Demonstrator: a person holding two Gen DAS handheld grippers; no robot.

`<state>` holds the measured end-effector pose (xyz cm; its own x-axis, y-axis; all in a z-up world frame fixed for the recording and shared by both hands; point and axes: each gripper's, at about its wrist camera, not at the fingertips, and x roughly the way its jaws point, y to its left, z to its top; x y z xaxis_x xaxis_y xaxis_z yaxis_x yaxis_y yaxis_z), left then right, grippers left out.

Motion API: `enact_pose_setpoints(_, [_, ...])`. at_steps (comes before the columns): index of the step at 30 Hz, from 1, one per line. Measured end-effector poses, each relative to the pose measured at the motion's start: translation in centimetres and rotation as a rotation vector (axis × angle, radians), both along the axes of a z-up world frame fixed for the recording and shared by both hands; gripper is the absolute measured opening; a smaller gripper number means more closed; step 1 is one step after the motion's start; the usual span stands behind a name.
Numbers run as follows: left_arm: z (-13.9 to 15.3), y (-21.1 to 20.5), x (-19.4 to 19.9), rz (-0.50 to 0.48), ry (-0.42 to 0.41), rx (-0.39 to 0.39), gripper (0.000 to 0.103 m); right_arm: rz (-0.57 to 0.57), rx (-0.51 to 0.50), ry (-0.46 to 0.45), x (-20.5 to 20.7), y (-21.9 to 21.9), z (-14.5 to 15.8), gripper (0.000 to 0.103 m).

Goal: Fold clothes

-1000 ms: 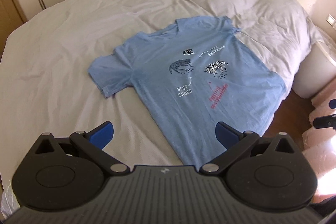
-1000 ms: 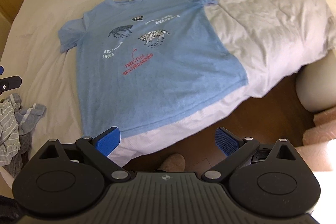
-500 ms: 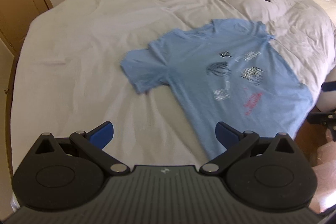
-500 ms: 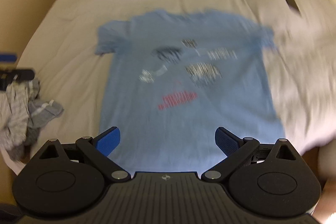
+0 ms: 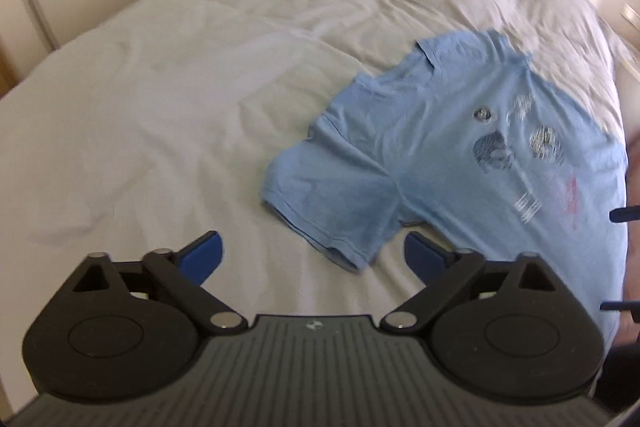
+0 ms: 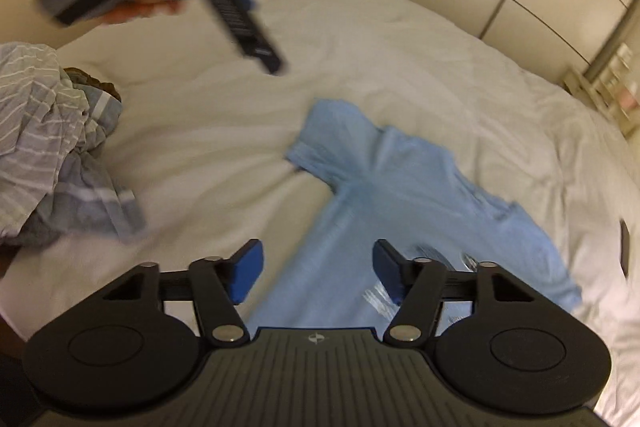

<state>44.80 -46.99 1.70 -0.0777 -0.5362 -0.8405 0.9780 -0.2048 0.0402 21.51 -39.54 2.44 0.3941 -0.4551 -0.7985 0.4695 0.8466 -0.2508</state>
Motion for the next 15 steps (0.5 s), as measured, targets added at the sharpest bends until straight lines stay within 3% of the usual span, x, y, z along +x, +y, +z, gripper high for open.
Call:
enact_pose_setpoints(2, [-1.8, -2.1, 1.3, -0.046, 0.021, 0.024, 0.071, 0.01, -0.007, 0.011, 2.3, -0.3, -1.1, 0.056])
enact_pose_setpoints(7, [-5.9, -7.1, 3.4, -0.133, 0.06, 0.069, 0.054, 0.035, -0.024, 0.053, 6.9, -2.0, -4.4, 0.049])
enact_pose_setpoints(10, [-7.9, -9.6, 4.3, -0.141, 0.062, 0.07, 0.053, 0.061, -0.03, 0.079, 8.8, -3.3, -6.9, 0.035])
enact_pose_setpoints(15, [-11.1, -13.2, 6.1, -0.163, 0.15, 0.082, 0.054, 0.083, -0.032, 0.114, 11.3, -5.8, -10.9, 0.033])
